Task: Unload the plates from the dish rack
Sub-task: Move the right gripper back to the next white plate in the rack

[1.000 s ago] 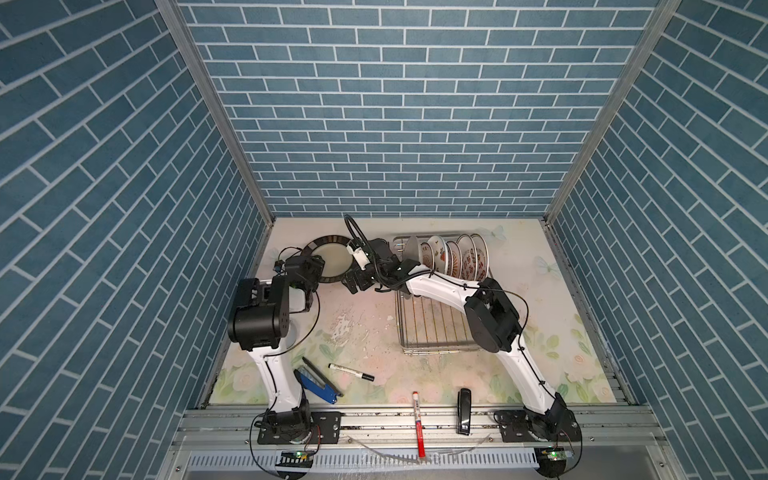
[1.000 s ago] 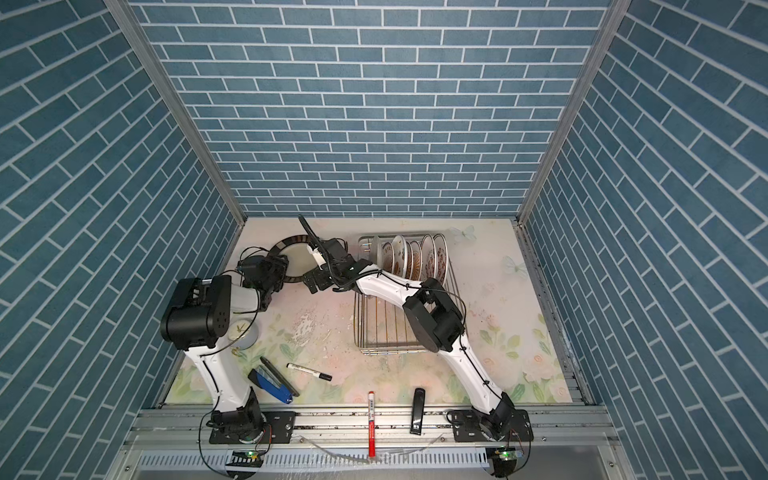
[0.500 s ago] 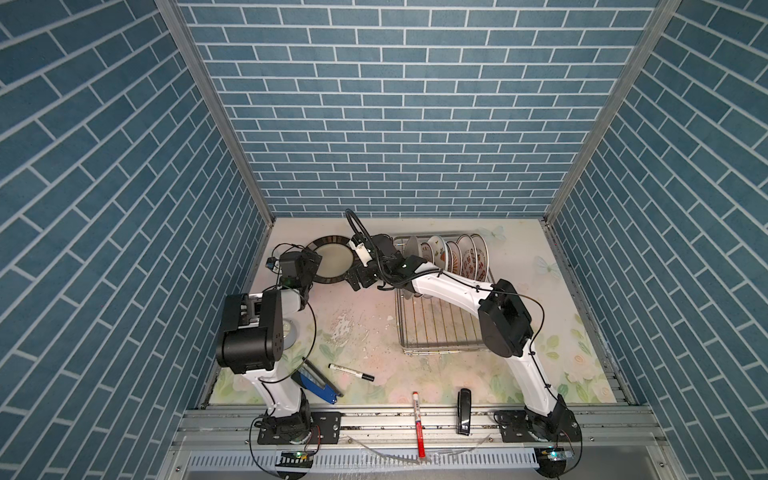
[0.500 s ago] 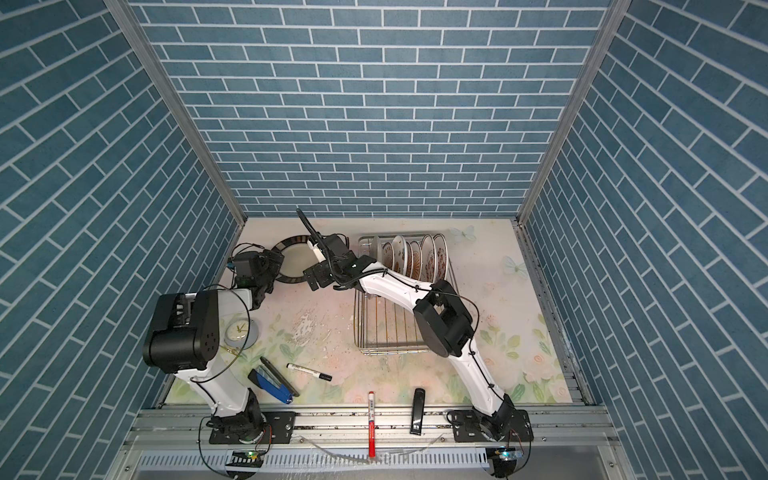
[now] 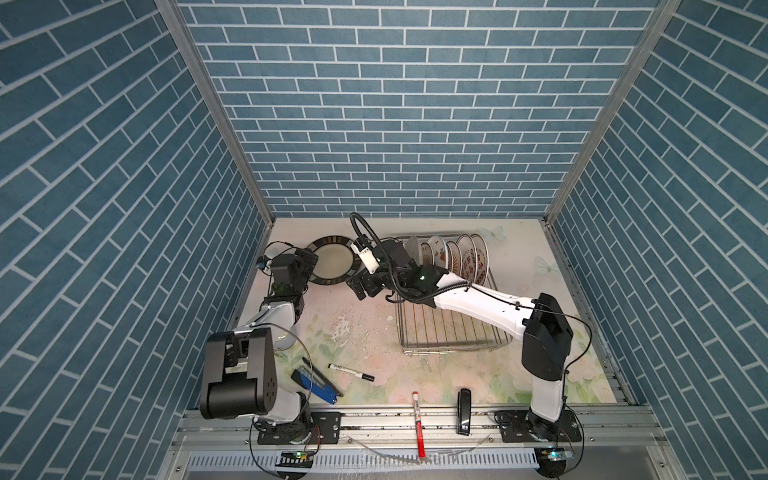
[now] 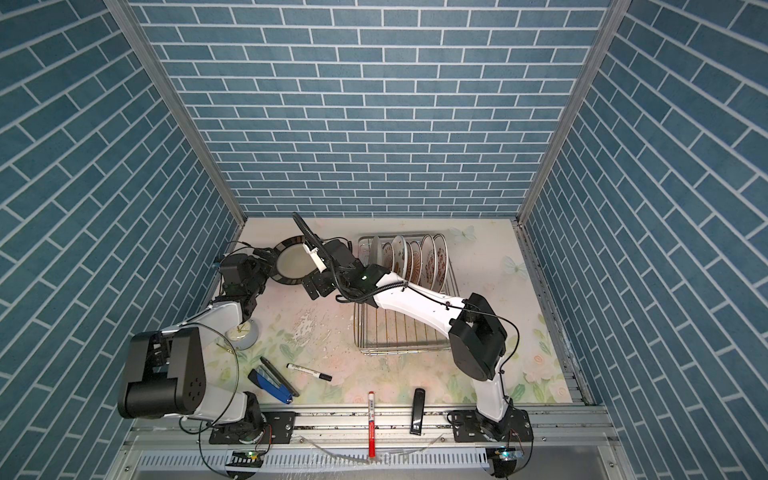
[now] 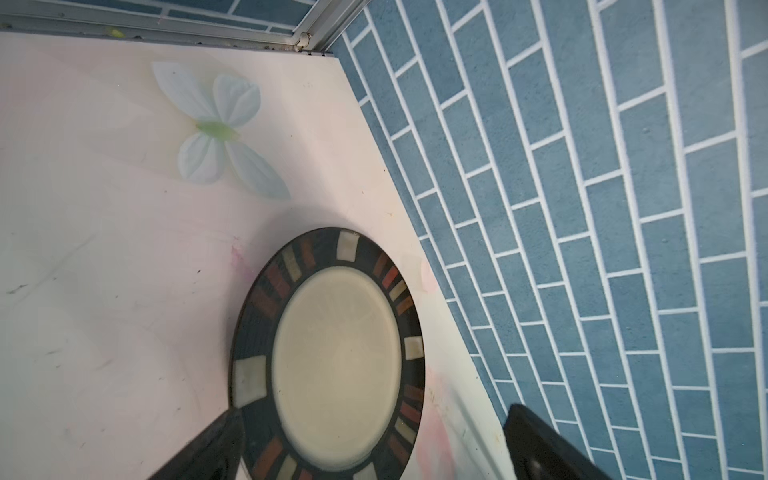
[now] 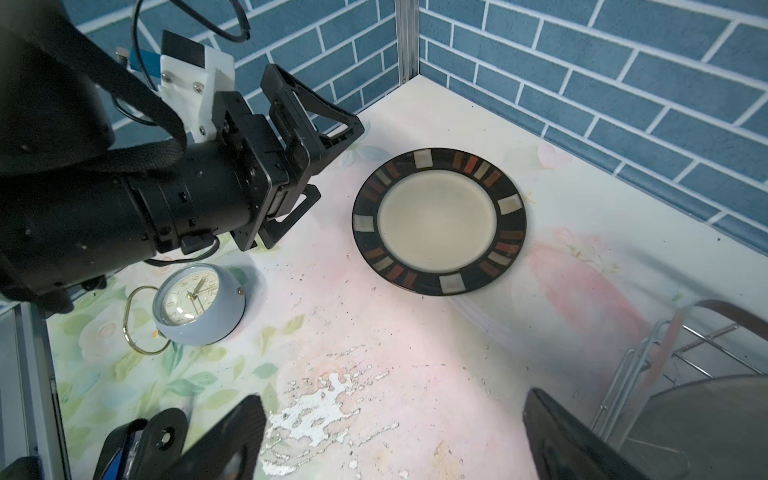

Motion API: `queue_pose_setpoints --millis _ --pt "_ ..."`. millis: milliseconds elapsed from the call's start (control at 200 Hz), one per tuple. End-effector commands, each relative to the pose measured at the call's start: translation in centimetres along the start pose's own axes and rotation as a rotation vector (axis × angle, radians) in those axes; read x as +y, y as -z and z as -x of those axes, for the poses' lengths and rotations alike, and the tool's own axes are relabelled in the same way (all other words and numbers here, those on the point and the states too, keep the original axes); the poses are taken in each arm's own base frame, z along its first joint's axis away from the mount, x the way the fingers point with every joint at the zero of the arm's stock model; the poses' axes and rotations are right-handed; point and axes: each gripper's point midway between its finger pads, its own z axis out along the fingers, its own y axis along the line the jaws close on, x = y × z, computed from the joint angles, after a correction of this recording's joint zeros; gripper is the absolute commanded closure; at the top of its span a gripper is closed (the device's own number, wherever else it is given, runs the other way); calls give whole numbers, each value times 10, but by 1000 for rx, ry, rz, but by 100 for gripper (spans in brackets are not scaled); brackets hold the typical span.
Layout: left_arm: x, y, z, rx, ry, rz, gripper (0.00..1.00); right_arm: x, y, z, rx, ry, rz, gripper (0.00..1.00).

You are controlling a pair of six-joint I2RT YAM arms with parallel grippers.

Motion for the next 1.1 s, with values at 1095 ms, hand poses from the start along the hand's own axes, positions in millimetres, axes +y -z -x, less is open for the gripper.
queue_pose_setpoints --millis 1095 --pt "-141 214 -160 316 -417 -942 0 -110 139 -11 -233 -158 -535 6"
